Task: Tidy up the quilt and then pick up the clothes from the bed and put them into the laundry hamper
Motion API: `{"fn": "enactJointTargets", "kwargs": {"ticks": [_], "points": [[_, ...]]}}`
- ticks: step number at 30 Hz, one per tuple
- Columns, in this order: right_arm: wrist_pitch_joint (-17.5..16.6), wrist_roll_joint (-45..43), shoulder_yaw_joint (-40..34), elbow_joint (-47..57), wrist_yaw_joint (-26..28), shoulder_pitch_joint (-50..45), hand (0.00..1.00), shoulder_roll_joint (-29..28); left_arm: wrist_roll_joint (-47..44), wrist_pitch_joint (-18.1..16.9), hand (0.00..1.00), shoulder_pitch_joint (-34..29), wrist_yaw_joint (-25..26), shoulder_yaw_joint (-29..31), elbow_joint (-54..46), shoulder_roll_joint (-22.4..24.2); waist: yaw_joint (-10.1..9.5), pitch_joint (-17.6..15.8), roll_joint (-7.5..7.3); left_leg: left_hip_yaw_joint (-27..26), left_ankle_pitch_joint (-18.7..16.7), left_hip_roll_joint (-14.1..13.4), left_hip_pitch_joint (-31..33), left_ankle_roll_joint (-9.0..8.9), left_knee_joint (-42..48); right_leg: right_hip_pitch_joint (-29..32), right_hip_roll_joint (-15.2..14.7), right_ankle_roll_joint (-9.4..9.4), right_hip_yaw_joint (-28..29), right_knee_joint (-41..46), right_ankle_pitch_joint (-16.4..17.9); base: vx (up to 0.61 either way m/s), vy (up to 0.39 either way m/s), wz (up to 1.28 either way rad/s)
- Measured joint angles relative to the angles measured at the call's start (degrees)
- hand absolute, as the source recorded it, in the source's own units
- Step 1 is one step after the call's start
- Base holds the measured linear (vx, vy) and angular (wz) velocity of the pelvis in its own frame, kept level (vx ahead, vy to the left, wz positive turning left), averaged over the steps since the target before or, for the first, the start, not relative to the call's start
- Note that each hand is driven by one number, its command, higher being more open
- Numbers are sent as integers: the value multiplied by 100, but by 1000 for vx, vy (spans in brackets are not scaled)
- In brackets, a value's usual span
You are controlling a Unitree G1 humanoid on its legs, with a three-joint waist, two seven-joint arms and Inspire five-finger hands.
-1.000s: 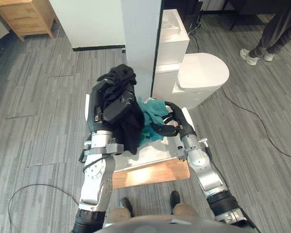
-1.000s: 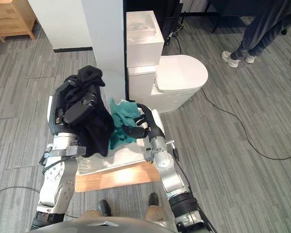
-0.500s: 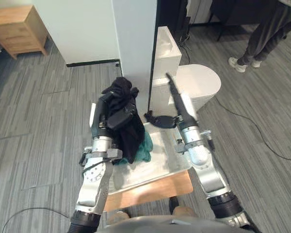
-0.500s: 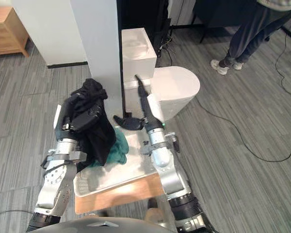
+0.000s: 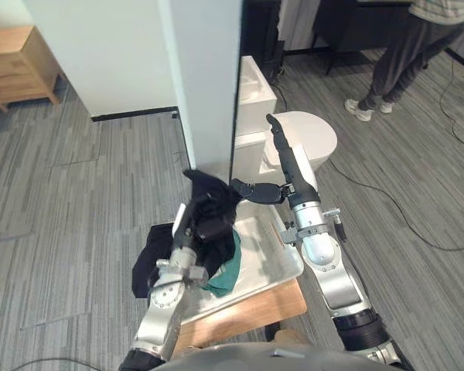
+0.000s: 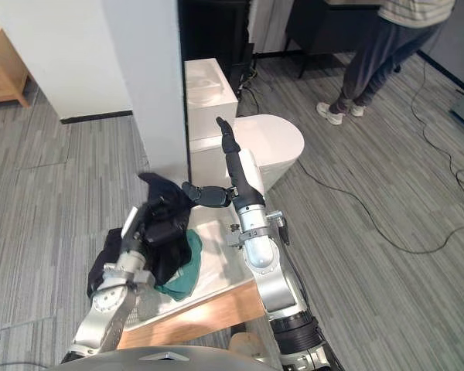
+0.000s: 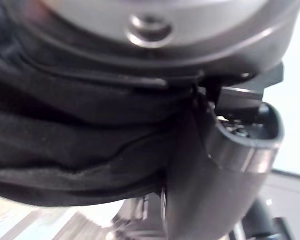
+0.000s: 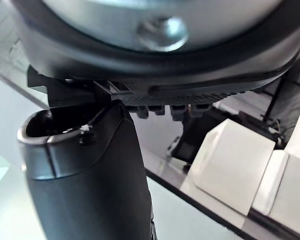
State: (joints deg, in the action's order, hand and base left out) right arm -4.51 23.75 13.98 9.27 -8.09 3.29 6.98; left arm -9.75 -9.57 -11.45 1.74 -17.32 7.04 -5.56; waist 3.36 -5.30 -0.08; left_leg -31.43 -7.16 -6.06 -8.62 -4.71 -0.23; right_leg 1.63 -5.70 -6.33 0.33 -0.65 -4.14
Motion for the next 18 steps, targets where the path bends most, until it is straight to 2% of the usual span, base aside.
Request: {"fn": "enactJointTargets", "kwargs": {"ticks": [5, 6, 10, 14, 18], "points": [[-12, -219, -32, 43, -5, -183, 100, 38, 596, 134, 0, -34, -267, -587, 528, 86, 131, 12, 15, -142, 10, -45, 9, -47, 18, 1, 58, 6, 75, -160, -127, -140, -86, -17], [-15, -222, -40, 45, -6, -297, 100, 38, 617, 134, 100, -24, -265, -649, 596, 113, 152, 23, -3, -163, 15, -48, 14, -51, 16, 4, 65, 1, 110, -173, -149, -135, -50, -12], [-17, -239, -41, 45, -4, -517, 100, 37, 900, 135, 100, -14, -233, -665, 732, 117, 153, 103, -31, -211, 17, -44, 34, -53, 8, 23, 71, -3, 154, -230, -209, -114, -51, -8], [-89, -415, -45, 45, -5, -528, 100, 43, 1256, 143, 100, 28, 2, -625, 944, 116, 152, 126, -33, -291, 28, -39, 44, -51, 10, 70, 81, -34, 240, -254, -280, -99, -47, -9], [-130, -495, -179, 51, -7, -558, 100, 64, 1248, 216, 100, 26, 236, -320, 1033, 184, 153, 163, -59, -261, 86, -45, 120, -37, 13, 139, 80, -135, 223, -263, -373, -69, -41, 1]]}}
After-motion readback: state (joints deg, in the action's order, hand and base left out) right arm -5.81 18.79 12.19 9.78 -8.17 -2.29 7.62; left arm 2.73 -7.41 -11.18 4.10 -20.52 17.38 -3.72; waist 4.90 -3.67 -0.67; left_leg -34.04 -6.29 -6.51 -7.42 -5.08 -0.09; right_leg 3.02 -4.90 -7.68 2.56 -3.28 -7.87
